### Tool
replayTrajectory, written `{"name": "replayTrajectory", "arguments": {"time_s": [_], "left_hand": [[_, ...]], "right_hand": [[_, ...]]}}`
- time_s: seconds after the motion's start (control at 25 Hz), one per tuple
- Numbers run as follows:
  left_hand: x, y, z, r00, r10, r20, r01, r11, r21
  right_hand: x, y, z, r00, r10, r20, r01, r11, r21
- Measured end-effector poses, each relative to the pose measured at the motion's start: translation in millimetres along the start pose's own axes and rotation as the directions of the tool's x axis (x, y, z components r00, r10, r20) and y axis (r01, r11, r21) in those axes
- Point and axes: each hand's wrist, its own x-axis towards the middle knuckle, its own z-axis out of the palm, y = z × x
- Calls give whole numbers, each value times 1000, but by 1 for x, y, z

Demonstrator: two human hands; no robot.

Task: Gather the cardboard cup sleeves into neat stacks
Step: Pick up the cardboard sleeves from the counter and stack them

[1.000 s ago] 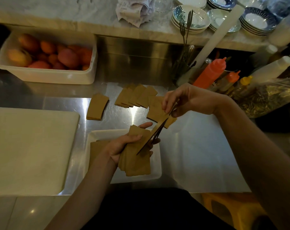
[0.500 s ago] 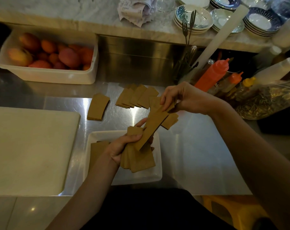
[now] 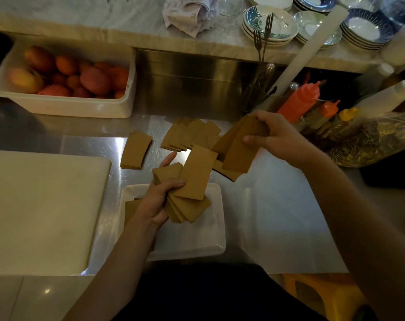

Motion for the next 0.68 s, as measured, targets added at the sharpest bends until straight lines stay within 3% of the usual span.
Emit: {"name": "replayTrajectory", "arguments": {"time_s": [0.16,0.28,0.4,0.68], "left_hand": [[-1,1,5,996,66,-53,-65,998,22],[-2,3,6,997,61,-45,-62,998,-11],[-2,2,10,999,42,1,-42,999,-20],[-2,2,15,996,17,85,-13,999,-47]], "right_hand": [[0,-8,-5,989,69,-134,-72,997,-24],[-2,-16,3,986,162,47,-166,979,116],[1,-19,29,956,171,239,-200,975,102],[16,-11,61,957,156,243,-143,987,-73]]}}
